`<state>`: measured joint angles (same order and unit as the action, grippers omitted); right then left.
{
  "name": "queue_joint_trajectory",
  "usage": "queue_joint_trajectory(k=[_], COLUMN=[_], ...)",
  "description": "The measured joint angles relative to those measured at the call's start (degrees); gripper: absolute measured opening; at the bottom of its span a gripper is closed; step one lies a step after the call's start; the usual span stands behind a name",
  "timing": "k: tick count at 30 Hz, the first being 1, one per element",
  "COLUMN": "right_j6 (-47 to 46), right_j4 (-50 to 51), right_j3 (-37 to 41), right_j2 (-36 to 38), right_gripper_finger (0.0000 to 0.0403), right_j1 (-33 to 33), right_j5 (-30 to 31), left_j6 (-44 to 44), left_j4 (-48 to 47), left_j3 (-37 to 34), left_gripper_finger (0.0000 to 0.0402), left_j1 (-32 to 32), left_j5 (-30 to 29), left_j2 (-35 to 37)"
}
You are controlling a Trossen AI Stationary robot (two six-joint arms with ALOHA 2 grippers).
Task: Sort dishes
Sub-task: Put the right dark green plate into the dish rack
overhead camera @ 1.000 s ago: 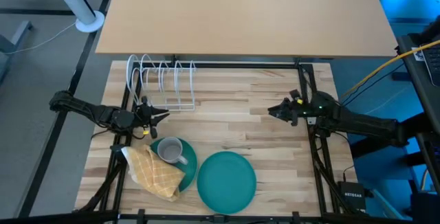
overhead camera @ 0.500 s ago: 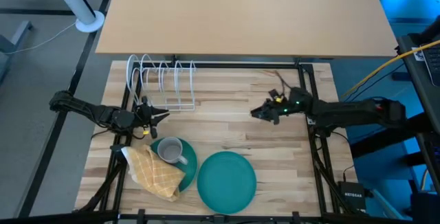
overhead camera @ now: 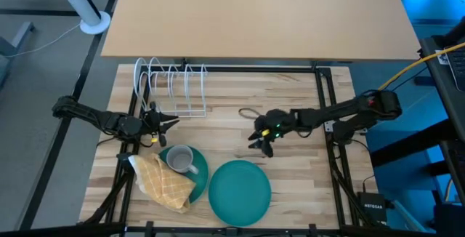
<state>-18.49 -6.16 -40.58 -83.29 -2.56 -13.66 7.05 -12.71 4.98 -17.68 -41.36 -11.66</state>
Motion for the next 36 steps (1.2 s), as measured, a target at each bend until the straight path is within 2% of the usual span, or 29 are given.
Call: queue_joint_trajectory(k=[11, 16, 24, 36], right_j6=[12.75, 13.36, 12.94, 12.85], right_j4=[2.15, 2.15, 2.49, 3.33], right_j3=[-12.73, -15.68, -16.79, -16.79], right_j2=[-12.98, -17.51, -22.03, -22.5], right_gripper_finger=[0.0191, 0.0191, 0.0191, 0.018], right_j1=[-9.27, -10.39, -10.23, -10.23], right_j5=[9.45, 12.67, 12.7, 11.99], left_j6=[0.0, 0.0, 0.0, 0.0], left_j4=[0.0, 0.0, 0.0, 0.0], left_j3=[0.0, 0.01, -0.01, -0.01], left_gripper_finger=[0.0059, 0.0059, 0.0059, 0.0059], left_j1=[0.0, 0.0, 0.01, 0.01], left_j5=[0.0, 0.01, 0.01, 0.0], left_j2=[0.0, 0.0, 0.0, 0.0])
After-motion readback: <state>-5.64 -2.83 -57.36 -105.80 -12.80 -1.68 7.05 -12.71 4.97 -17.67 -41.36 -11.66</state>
